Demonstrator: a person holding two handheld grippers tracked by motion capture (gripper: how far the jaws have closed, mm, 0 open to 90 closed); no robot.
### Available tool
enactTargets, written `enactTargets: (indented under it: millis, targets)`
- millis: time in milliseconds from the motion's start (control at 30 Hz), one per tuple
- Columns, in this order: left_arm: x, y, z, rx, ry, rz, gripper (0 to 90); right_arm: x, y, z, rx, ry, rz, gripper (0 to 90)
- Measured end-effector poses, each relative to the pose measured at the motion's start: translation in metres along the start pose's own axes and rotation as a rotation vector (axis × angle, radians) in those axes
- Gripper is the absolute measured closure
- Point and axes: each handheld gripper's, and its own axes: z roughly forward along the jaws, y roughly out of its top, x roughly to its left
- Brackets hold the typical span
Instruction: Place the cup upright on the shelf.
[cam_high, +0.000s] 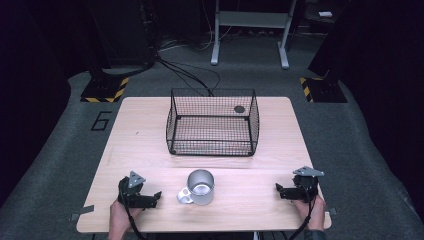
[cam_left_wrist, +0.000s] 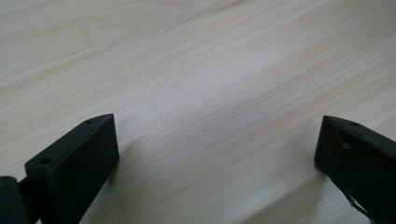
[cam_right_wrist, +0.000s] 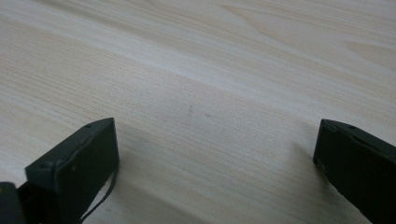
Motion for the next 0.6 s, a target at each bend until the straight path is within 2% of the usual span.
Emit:
enactTargets:
  millis: [200, 267, 433, 600]
  targets:
    - [0.000, 0.000, 0.000, -0.006, 0.011, -0.006, 0.0, 0.000, 0.000, 0.000, -0.001, -0.002, -0.001, 0.0]
    - [0.001, 0.000, 0.000, 0.002, 0.000, -0.003, 0.0, 0.000, 0.000, 0.000, 0.000, -0.003, 0.005, 0.0]
    - [0.006, 0.002, -0.006, -0.009, -0.013, -0.033, 0.1, 0.000, 0.000, 0.000, 0.000, -0.002, 0.005, 0.0]
    - [0.008, 0.014, -0.019, -0.060, -0.030, -0.030, 0.1, 0.000, 0.000, 0.000, 0.000, -0.003, 0.004, 0.0]
